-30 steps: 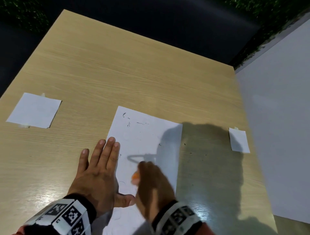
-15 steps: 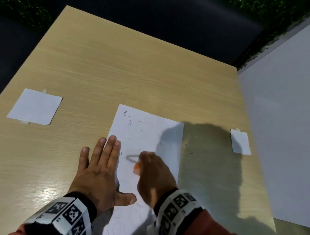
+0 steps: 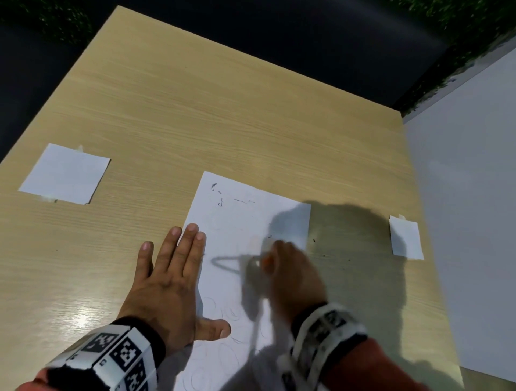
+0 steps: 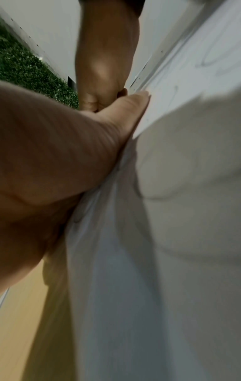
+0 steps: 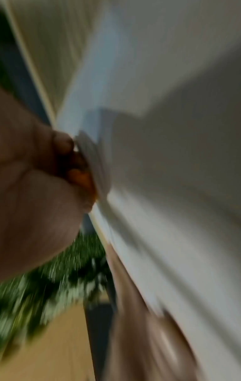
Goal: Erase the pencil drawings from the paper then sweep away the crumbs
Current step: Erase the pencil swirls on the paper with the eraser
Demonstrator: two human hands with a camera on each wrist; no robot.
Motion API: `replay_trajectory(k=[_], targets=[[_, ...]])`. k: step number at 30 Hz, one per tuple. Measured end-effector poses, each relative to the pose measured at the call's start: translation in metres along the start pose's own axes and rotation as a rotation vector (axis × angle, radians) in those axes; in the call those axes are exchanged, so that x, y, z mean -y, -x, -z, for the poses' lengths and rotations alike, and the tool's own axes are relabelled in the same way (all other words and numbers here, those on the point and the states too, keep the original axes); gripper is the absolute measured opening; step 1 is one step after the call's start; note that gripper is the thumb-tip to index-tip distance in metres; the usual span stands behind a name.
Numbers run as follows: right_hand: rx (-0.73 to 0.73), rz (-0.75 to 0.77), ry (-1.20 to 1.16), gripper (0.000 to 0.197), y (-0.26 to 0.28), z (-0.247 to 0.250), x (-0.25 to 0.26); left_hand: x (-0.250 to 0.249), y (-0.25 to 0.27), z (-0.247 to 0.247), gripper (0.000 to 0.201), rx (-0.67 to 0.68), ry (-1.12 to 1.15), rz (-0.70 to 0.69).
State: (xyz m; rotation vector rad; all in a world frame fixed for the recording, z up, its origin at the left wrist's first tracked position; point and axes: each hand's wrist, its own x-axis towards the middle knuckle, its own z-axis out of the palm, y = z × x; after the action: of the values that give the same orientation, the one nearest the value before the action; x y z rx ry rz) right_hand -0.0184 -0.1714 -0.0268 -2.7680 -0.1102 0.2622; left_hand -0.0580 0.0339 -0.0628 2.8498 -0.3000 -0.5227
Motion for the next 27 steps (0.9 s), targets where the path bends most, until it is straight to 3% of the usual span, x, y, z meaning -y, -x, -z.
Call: replay_trajectory(k=[3,6,9,10,13,14,16,17,20,22,25,27], targets=[[-0.030,-0.201,0.063,0.011,-0.019,0.020,-0.028,0.000,0.000,0.000,0.144,-0.002,0.005,0.004],[-0.063,-0.045,-0.009,0.006,0.008,-0.001,0.017,-0.001,0.001,0.001,0.139,-0.002,0.012,-0.002],[0.178,0.134,-0.077,0.007,0.054,-0.021,0.062,0.000,0.001,0.002,0.126,0.002,-0.014,-0.015],[0.166,0.149,-0.048,0.007,0.056,-0.022,0.057,-0.001,0.001,0.004,0.131,0.018,-0.011,-0.012],[0.022,-0.073,-0.004,0.003,0.033,-0.011,0.000,-0.004,0.000,0.009,0.149,0.096,-0.003,0.032],[0.007,-0.176,0.017,0.008,0.027,-0.001,-0.017,-0.006,0.001,0.009,0.149,0.088,0.038,0.049],[-0.035,-0.227,-0.012,0.012,0.024,0.006,-0.027,-0.008,0.000,0.012,0.147,0.086,0.075,0.066],[-0.046,-0.197,-0.020,0.012,0.028,0.006,-0.012,-0.009,0.001,0.015,0.145,0.117,0.072,0.072],[0.099,0.032,-0.067,0.007,0.063,-0.015,0.048,-0.011,0.000,0.023,0.141,0.199,0.051,0.086],[0.029,0.065,-0.040,0.012,0.068,-0.023,0.036,-0.011,-0.001,0.022,0.142,0.218,0.028,0.086],[-0.003,-0.242,-0.013,0.009,0.050,-0.001,-0.022,-0.012,0.001,0.022,0.143,0.246,0.025,0.093],[-0.032,-0.314,-0.026,0.011,0.048,0.005,-0.041,-0.011,0.001,0.023,0.143,0.209,0.057,0.082]])
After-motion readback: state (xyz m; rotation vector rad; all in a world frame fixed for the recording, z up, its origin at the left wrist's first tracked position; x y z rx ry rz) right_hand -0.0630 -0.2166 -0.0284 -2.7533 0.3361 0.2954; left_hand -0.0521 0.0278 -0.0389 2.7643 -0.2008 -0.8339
